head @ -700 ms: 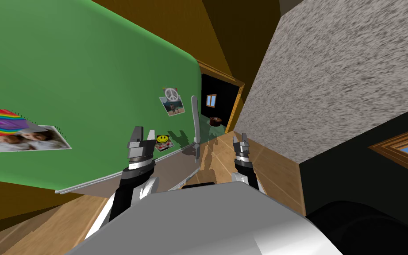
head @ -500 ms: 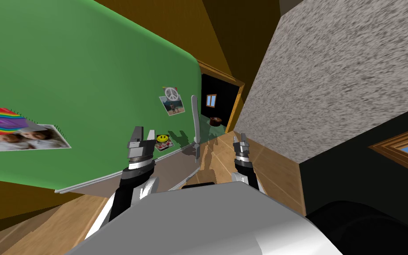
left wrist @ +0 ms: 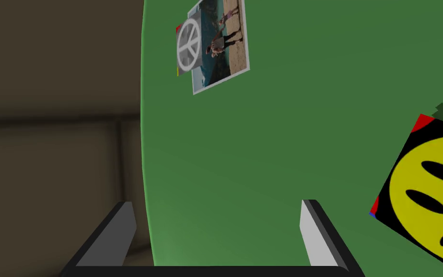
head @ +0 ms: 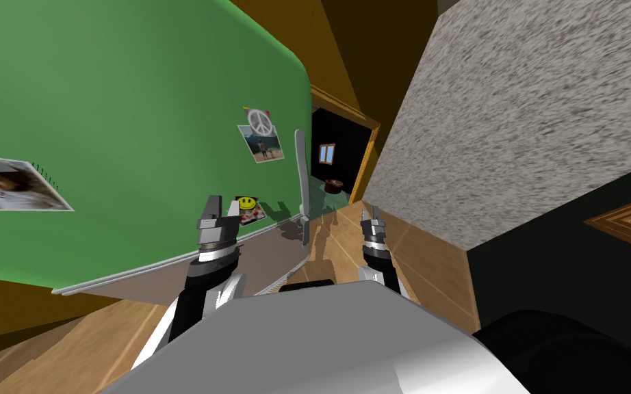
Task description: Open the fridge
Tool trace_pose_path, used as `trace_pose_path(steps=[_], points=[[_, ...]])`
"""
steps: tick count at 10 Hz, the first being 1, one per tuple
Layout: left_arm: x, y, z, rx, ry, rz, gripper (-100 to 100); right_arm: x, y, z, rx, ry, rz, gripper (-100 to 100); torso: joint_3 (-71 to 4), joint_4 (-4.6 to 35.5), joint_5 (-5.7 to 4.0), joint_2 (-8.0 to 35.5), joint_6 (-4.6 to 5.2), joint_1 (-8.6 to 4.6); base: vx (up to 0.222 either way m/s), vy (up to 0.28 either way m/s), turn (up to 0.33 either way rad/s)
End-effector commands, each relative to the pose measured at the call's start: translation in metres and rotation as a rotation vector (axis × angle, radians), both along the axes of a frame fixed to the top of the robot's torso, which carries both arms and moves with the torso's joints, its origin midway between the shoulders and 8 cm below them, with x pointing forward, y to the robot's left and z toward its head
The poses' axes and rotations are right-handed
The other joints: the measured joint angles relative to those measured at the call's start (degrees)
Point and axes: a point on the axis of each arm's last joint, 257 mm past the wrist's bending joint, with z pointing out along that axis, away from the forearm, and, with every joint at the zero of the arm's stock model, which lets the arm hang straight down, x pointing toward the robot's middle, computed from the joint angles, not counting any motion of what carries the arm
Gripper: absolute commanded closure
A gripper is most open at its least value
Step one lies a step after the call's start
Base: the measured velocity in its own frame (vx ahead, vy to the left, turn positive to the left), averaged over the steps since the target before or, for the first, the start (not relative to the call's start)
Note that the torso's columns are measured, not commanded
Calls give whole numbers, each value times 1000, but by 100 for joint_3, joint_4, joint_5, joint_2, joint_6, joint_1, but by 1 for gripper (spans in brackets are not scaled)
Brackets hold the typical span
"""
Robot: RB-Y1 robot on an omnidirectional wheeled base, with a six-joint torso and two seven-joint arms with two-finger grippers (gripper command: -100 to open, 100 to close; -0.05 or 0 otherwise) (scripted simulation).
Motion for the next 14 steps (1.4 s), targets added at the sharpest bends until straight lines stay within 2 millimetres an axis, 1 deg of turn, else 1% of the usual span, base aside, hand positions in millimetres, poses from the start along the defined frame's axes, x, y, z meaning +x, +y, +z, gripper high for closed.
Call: trace_pose_path(steps=[1,2,3,4,5,6,7,10,11,14], points=[[0,0,0,0,0,0,0,0,0,0,0,0,0,0,-846,423,0,423,0,0,0,0,0],[0,0,0,0,0,0,0,0,0,0,0,0,0,0,-1692,846,0,846,0,0,0,0,0],[2,-3,-3,26,9,-11,-100,0,0,0,0,0,0,0,-2538,1269,0,1269,0,0,20,-20,24],[3,-4,-6,43,16,-18,-100,0,0,0,0,1,0,0,-2934,1457,-1,1458,0,-5,23,-56,35],[5,-4,-9,59,24,-23,-100,0,0,0,0,1,0,0,-3048,1512,-3,1510,0,-13,43,-83,46],[7,-4,-13,73,32,-27,-100,0,0,0,0,1,0,0,-3076,1527,-5,1520,0,-16,46,-93,46],[11,-3,-22,95,49,-30,-100,0,0,0,0,1,0,0,-3079,1533,-3,1527,0,-10,70,-132,86],[17,3,-36,111,72,-25,-100,0,0,0,0,1,0,0,-3078,1536,0,1533,0,-1,81,-135,65],[20,9,-45,112,86,-16,-100,0,0,0,0,1,0,0,-3072,1539,2,1542,0,8,77,-168,94],[26,21,-62,101,111,6,-100,0,0,0,0,1,0,0,-3078,1536,-2,1533,0,-6,87,-174,85]])
